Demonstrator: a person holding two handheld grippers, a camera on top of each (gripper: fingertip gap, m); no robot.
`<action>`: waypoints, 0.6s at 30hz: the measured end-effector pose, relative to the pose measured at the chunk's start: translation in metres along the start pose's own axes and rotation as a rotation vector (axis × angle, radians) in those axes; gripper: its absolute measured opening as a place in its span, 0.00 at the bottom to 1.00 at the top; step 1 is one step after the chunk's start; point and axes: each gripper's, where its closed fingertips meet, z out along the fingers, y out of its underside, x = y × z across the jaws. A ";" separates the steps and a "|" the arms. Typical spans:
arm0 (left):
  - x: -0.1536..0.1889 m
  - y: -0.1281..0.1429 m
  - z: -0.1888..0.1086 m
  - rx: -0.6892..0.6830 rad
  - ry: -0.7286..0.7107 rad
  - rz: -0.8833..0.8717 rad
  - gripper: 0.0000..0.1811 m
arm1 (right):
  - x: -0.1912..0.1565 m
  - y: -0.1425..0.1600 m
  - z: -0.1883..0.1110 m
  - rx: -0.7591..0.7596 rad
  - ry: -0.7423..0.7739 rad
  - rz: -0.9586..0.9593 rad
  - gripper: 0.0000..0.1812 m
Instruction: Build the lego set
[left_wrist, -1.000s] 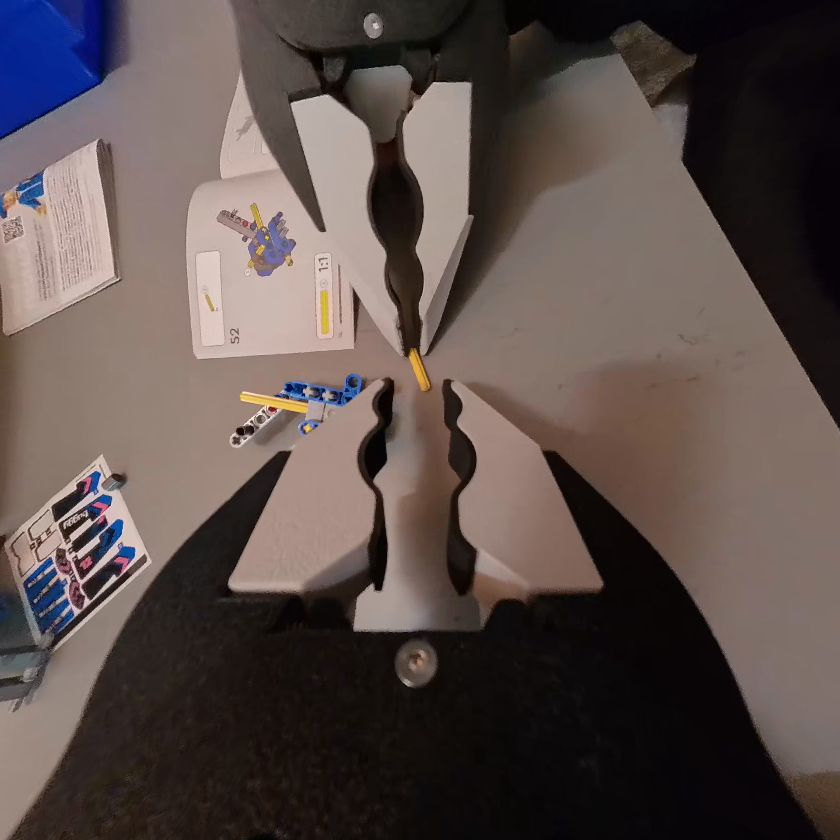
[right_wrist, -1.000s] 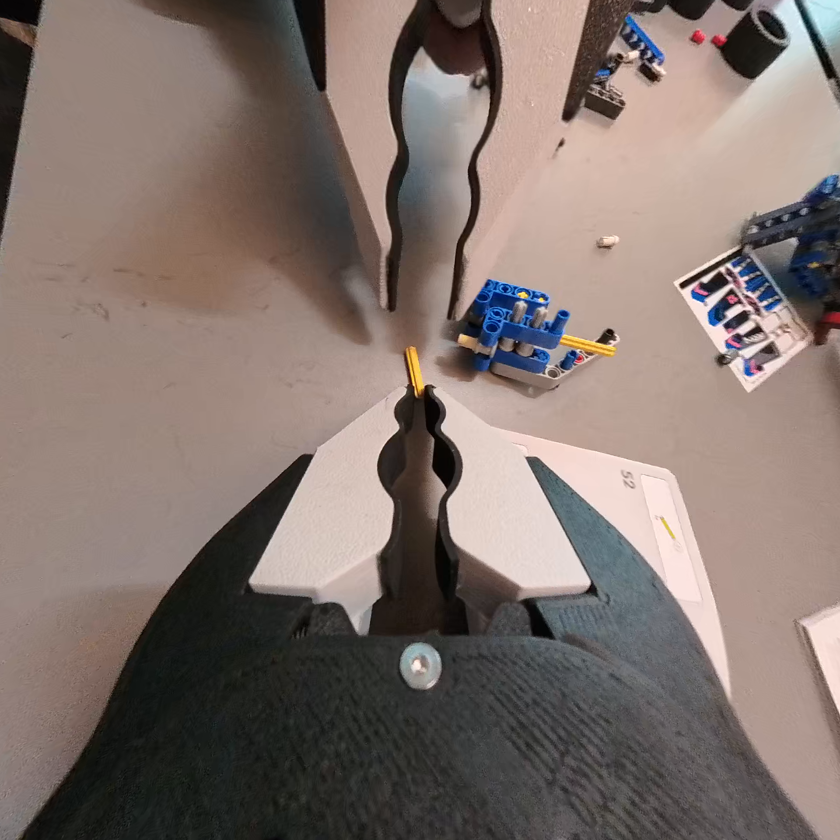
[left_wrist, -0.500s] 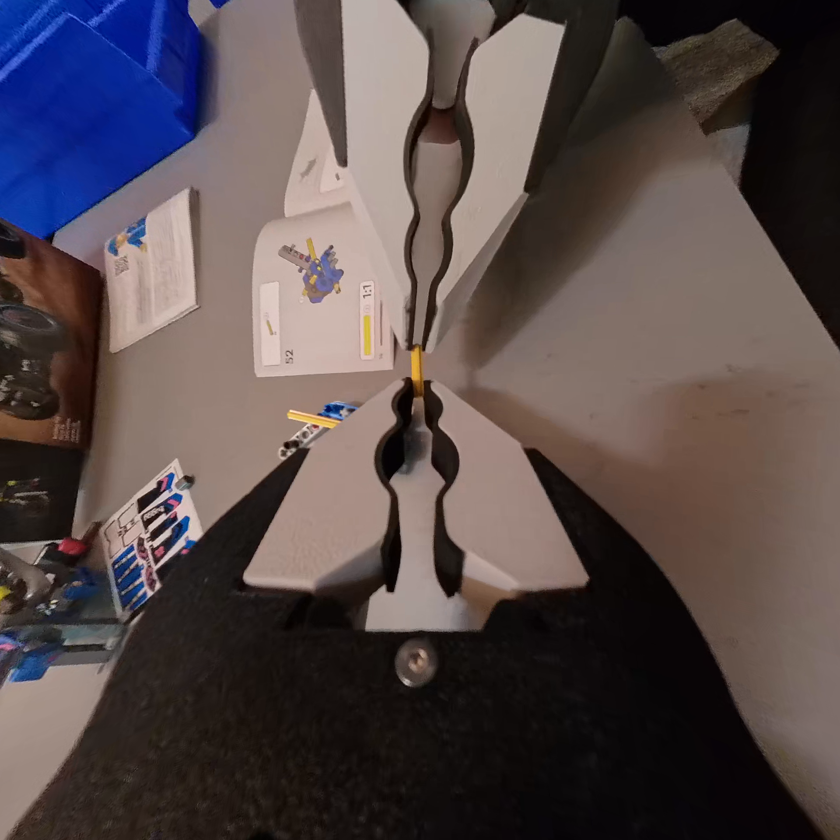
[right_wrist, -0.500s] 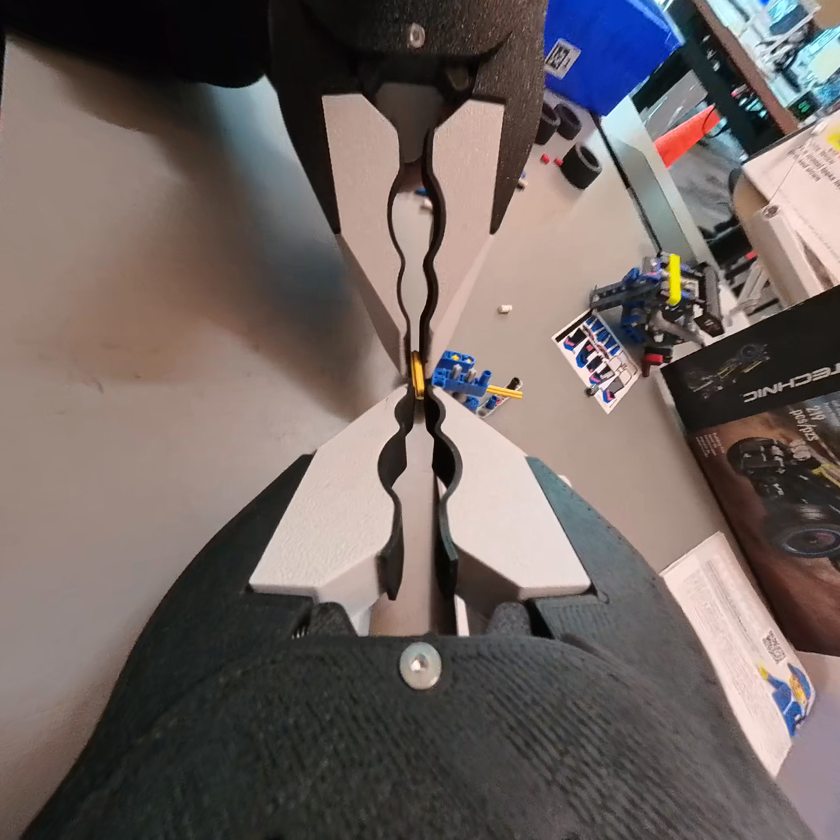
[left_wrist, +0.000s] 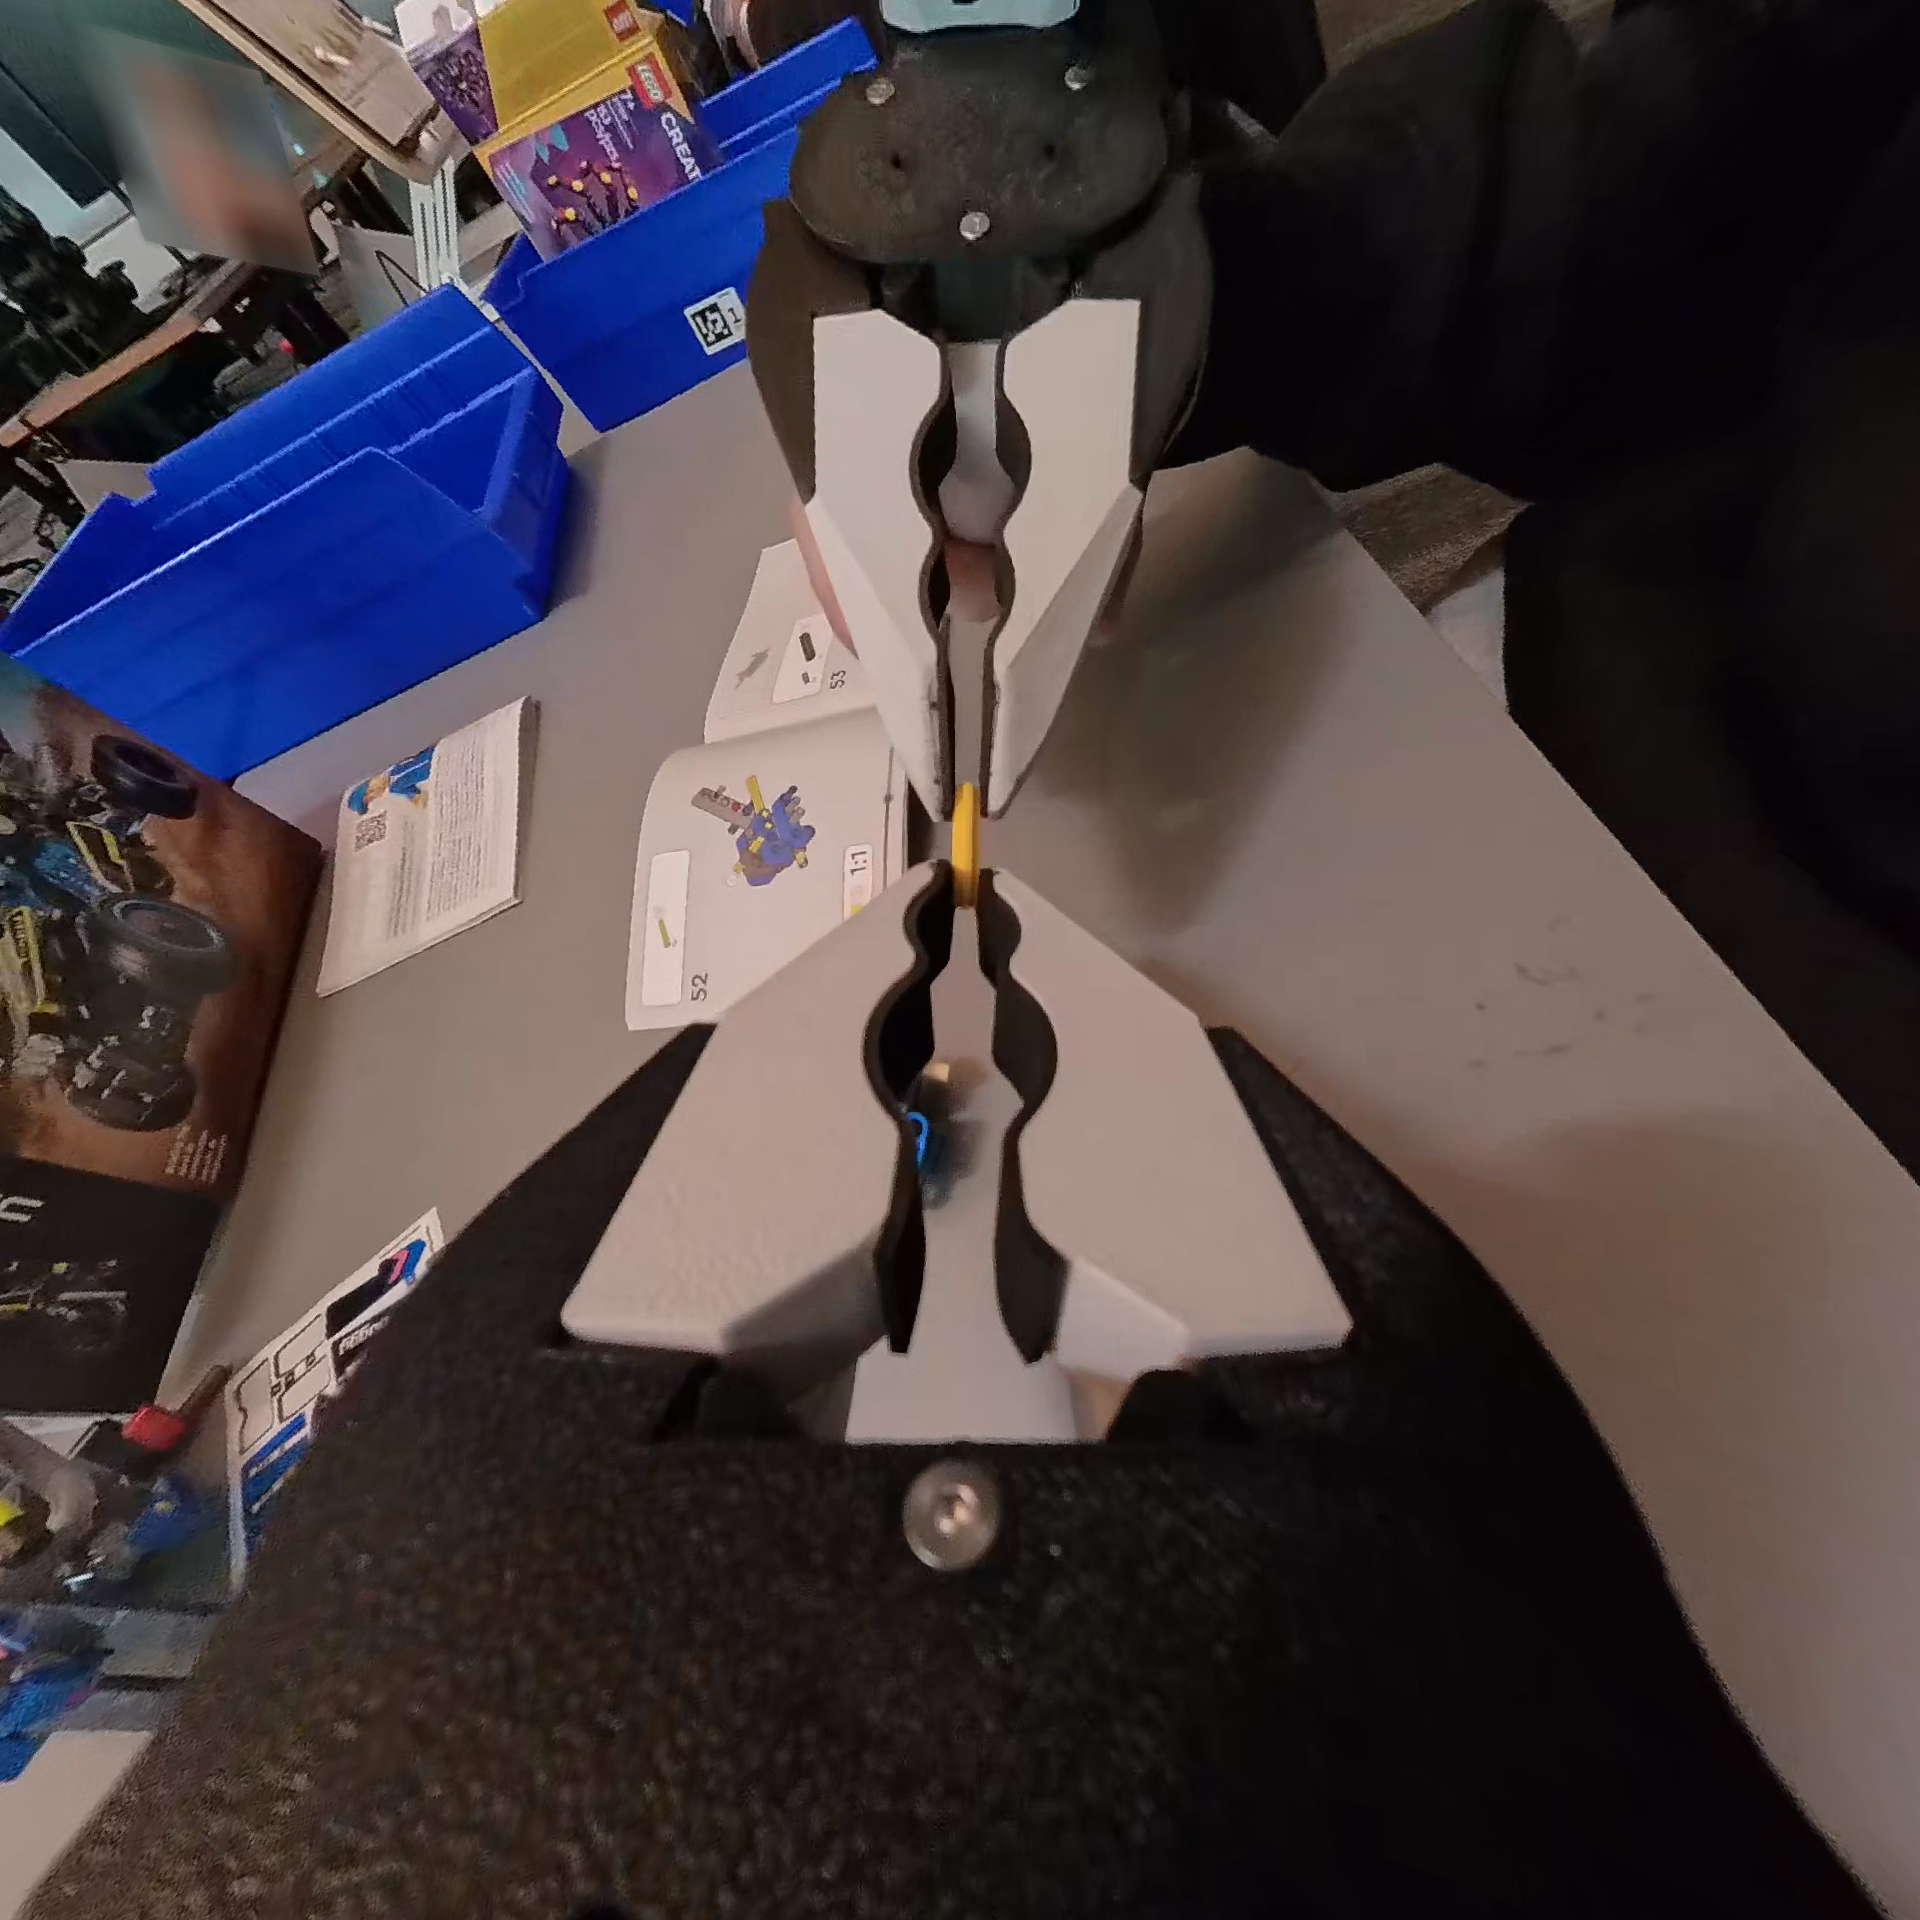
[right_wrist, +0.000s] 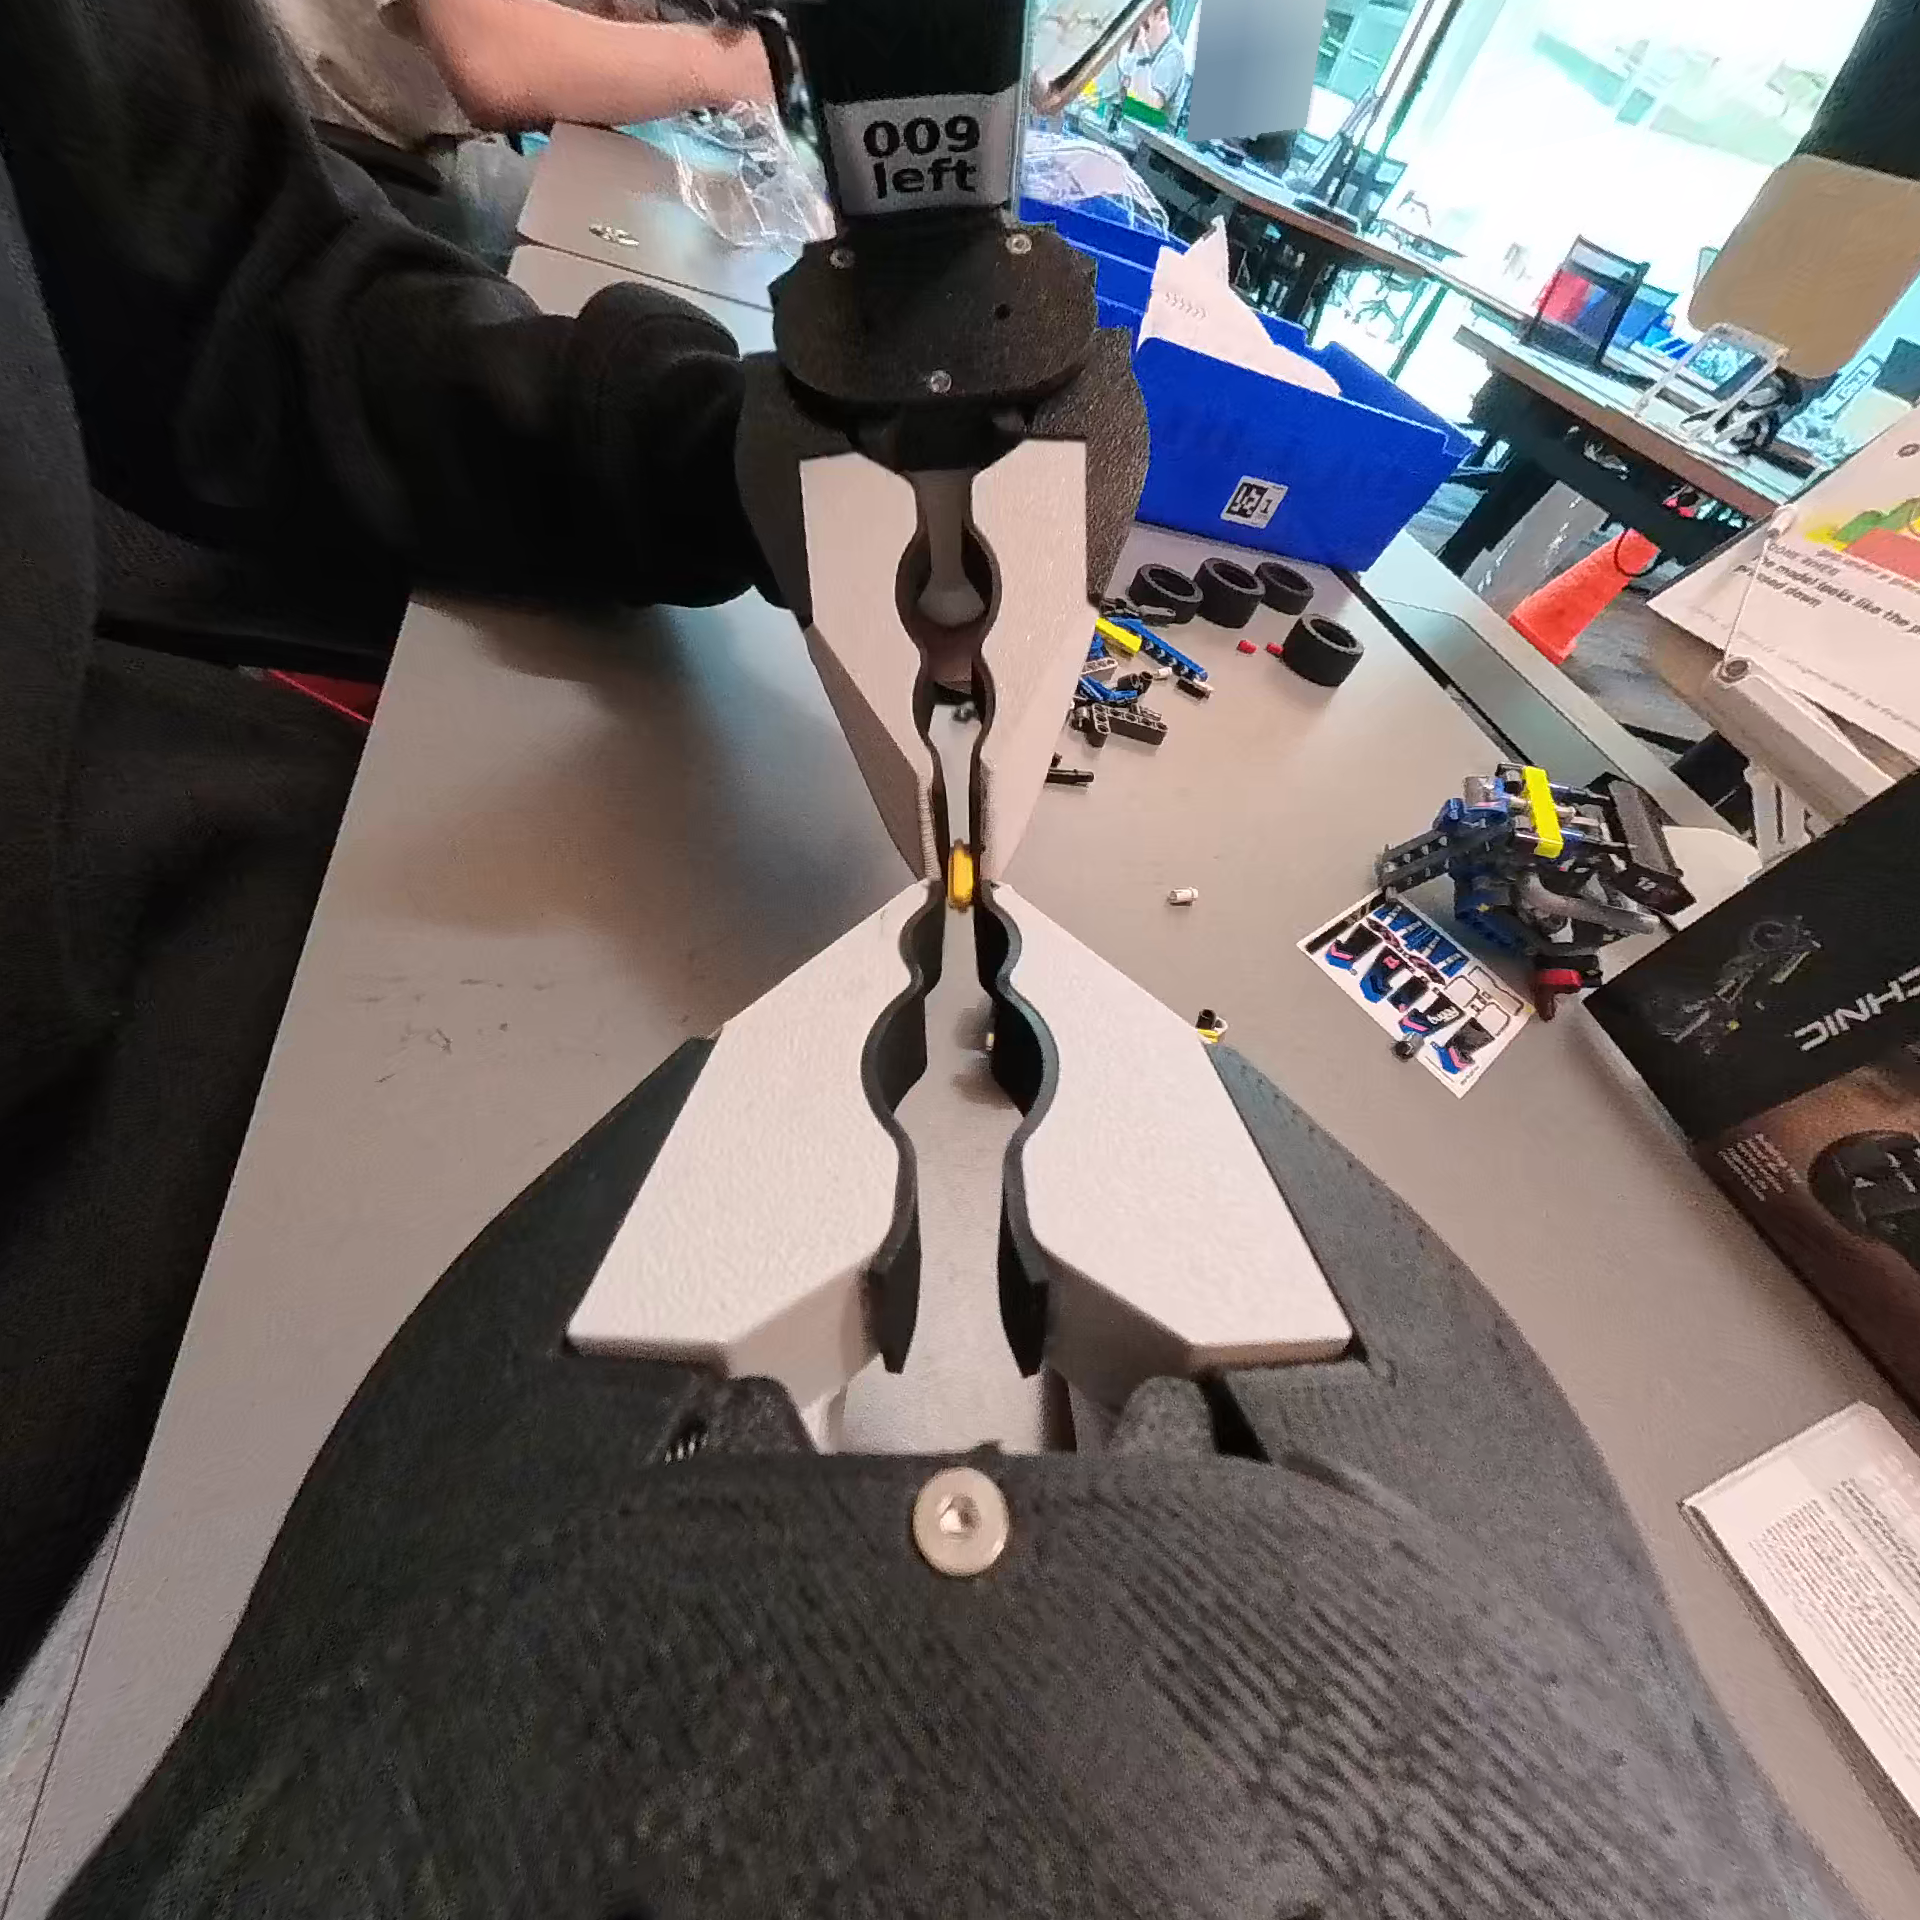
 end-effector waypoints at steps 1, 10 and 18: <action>0.000 0.000 0.000 0.002 -0.001 0.000 0.00 | 0.001 0.000 0.000 0.000 0.003 0.000 0.02; -0.003 0.004 0.001 -0.006 -0.019 0.007 0.01 | 0.005 0.005 0.003 -0.047 0.025 0.018 0.02; -0.021 0.082 -0.007 -0.255 0.021 -0.273 0.25 | 0.027 0.016 -0.010 -0.111 0.122 0.045 0.01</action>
